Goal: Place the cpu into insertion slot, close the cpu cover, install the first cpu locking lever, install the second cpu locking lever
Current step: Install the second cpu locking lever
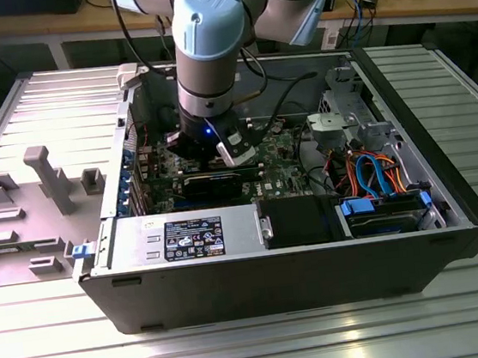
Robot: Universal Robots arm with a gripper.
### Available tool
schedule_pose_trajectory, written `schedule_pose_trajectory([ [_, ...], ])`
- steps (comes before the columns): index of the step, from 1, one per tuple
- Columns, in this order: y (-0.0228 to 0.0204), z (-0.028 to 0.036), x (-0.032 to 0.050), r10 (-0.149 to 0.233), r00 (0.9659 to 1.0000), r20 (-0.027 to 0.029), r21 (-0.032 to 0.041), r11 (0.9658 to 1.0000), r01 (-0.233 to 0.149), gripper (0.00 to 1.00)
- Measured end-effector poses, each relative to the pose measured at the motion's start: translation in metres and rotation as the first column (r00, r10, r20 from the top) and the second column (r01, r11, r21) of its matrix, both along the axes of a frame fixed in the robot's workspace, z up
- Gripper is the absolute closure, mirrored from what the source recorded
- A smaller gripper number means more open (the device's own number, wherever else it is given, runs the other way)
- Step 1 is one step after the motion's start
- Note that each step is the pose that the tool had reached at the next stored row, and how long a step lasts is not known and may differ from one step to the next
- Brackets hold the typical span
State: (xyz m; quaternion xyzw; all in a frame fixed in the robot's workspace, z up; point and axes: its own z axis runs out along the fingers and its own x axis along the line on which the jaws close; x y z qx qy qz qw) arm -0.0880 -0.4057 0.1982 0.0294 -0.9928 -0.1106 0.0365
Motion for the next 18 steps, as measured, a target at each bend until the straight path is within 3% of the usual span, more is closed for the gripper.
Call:
schedule_pose_trajectory([
  [5, -0.0002, 0.0011, -0.001, 0.0, 1.0, 0.0, 0.0001, 1.0, 0.0, 0.89],
  [12, -0.0002, 0.0161, -0.0013, 0.0, 1.0, 0.0, 0.0001, 1.0, 0.0, 0.89],
  [18, -0.0002, 0.0161, -0.0013, 0.0, 1.0, -0.0007, 0.0014, 1.0, 0.0, 0.89],
])
